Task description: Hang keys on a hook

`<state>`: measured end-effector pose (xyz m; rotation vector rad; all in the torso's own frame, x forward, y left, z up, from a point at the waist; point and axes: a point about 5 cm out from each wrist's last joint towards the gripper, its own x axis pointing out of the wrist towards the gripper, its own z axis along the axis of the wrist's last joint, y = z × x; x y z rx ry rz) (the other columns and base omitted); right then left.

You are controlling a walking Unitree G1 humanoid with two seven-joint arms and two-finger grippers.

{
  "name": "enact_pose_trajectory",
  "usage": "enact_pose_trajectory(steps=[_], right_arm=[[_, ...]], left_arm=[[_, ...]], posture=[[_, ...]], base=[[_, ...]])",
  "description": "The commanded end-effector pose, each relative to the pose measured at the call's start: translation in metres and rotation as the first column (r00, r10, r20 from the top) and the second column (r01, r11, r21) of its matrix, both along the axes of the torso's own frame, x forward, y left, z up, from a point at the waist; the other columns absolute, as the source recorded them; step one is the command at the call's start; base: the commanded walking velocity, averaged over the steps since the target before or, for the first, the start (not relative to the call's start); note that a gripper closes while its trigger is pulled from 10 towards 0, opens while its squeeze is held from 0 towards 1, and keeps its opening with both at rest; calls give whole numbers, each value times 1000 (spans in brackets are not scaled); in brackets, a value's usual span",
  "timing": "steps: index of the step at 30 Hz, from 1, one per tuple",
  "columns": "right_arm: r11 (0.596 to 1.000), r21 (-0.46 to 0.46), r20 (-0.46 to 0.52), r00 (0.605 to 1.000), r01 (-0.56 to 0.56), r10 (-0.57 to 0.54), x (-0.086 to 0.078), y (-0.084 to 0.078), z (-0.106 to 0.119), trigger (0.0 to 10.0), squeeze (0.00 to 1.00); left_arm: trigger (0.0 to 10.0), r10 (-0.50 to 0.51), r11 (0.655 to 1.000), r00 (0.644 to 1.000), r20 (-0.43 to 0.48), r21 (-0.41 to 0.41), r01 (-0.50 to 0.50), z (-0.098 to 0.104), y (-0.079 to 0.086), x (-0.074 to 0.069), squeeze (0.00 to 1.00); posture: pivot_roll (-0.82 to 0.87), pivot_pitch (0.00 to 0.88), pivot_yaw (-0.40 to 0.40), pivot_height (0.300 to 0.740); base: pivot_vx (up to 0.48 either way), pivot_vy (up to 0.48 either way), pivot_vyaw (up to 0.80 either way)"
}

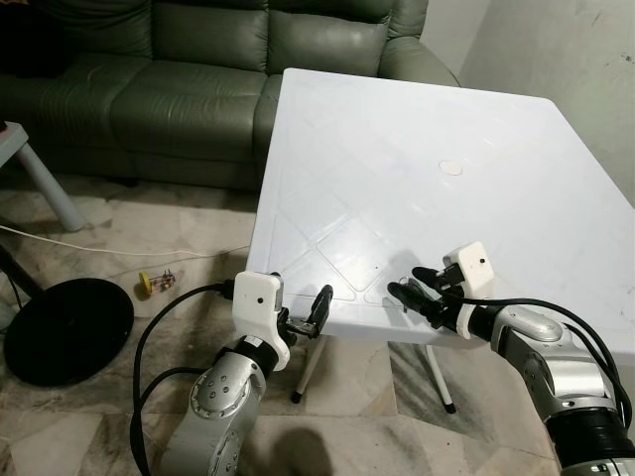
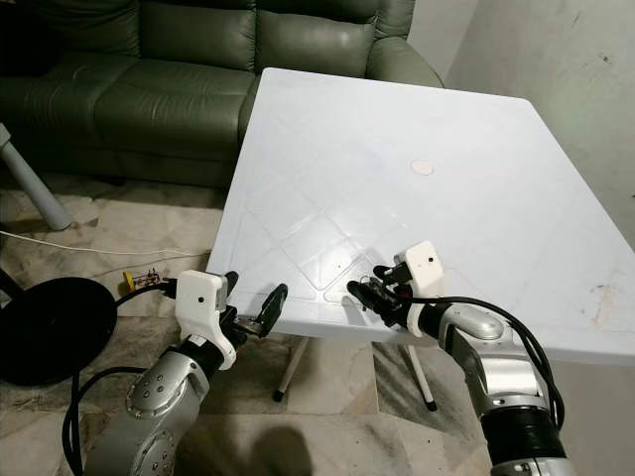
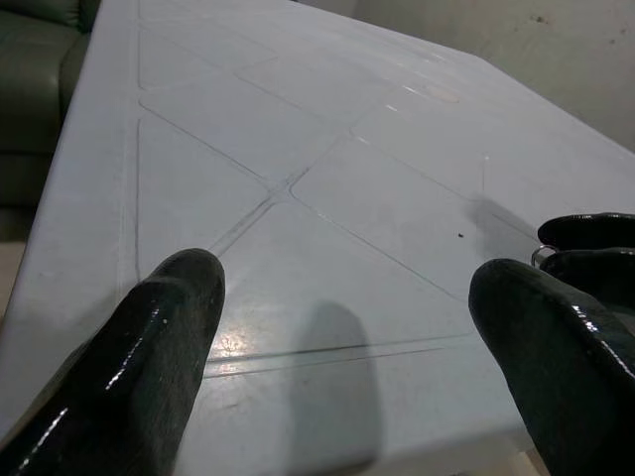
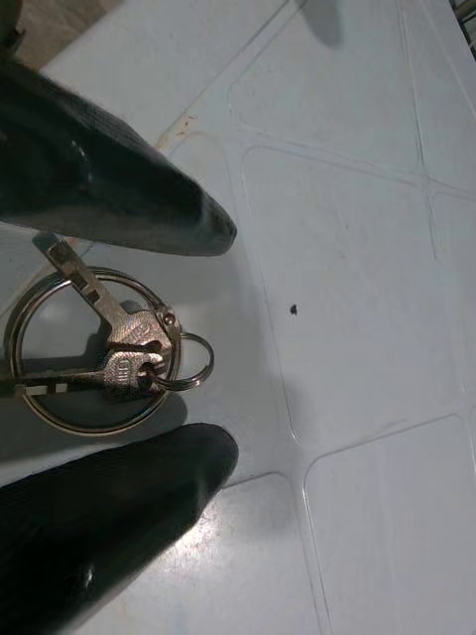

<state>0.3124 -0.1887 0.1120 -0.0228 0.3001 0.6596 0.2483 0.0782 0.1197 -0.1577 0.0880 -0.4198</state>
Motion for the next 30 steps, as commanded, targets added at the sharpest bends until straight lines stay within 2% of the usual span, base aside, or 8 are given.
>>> enact_pose_trajectory(steps=[1, 11, 13, 16, 20, 25, 27, 30], right_arm=[[1000, 7, 1, 1000, -1, 1, 1, -2, 3, 0, 0], [1000, 5, 3, 1000, -3, 3, 1, -1, 3, 39, 0], [1000, 1, 4, 1000, 2, -2, 2, -2, 3, 1843, 0], [1000, -2, 9, 1000, 1, -1, 2, -2, 4, 1804, 0], [1000, -17, 9, 1000, 5, -5, 3, -3, 3, 6706, 0], [1000, -25, 15, 1000, 5, -5, 5, -3, 4, 6902, 0], [999, -40, 18, 1000, 5, -4, 6, -4, 4, 10000, 0], [998, -60, 4, 1000, -3, 4, 7, -5, 2, 10000, 0]], left_arm=[[10000, 3, 1000, 1000, 7, -5, -3, 3, -2, 0, 0], [10000, 4, 1000, 1000, 8, -6, -4, 4, -2, 0, 0], [10000, 4, 1000, 1000, 9, -6, -4, 4, -2, 0, 0], [10000, 4, 1000, 1000, 8, -9, -4, 4, -2, 0, 0], [10000, 6, 1000, 1000, 9, -12, -6, 4, -2, 0, 0], [10000, 8, 1000, 1000, 12, -10, -8, 5, -2, 0, 0], [10000, 9, 1000, 1000, 12, -12, -9, 5, -1, 0, 0], [10000, 11, 1000, 1000, 14, -15, -10, 5, -1, 1, 0]], posture=[[69, 138, -118, 740], [68, 140, -117, 740], [70, 139, -119, 740], [70, 139, -119, 740], [73, 137, -121, 740], [77, 133, -121, 740], [79, 131, -120, 740], [81, 127, -121, 740]], base=[[0, 0, 0], [0, 0, 0], [0, 0, 0], [0, 0, 0], [0, 0, 0], [0, 0, 0], [0, 0, 0], [0, 0, 0]])
